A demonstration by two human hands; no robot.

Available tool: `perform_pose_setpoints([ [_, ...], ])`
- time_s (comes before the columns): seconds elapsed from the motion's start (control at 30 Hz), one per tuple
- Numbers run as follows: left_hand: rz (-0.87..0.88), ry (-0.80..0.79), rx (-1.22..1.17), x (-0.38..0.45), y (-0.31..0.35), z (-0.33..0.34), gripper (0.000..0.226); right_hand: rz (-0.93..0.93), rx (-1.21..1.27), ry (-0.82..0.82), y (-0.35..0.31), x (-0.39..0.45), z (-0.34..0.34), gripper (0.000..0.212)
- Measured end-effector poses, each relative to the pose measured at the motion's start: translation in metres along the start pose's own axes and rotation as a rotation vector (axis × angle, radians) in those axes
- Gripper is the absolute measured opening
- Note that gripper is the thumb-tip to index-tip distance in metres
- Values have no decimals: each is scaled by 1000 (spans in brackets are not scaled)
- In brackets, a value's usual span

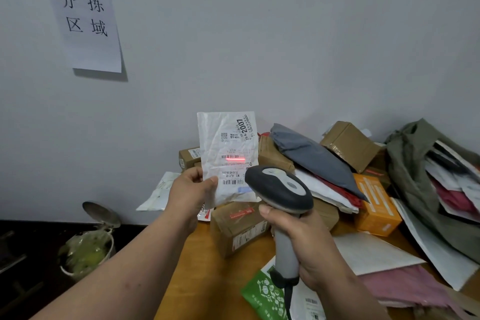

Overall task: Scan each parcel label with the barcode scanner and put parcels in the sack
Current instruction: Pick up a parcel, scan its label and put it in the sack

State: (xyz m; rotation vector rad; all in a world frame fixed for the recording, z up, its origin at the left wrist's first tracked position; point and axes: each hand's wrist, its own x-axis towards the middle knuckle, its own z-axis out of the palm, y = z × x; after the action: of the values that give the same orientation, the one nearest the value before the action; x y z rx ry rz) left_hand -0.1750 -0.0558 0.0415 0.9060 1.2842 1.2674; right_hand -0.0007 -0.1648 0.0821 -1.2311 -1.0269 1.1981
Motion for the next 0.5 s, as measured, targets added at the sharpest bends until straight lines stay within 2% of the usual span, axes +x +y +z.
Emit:
perform_pose_setpoints([
  [0.1,3,2,2,-1,-1,2,9,-14,6,-1,-1,1,-1,39],
  [0.5,11,-10,47,-13,-3,19,8,-33,-49,-4,-8,-1,-18,28],
])
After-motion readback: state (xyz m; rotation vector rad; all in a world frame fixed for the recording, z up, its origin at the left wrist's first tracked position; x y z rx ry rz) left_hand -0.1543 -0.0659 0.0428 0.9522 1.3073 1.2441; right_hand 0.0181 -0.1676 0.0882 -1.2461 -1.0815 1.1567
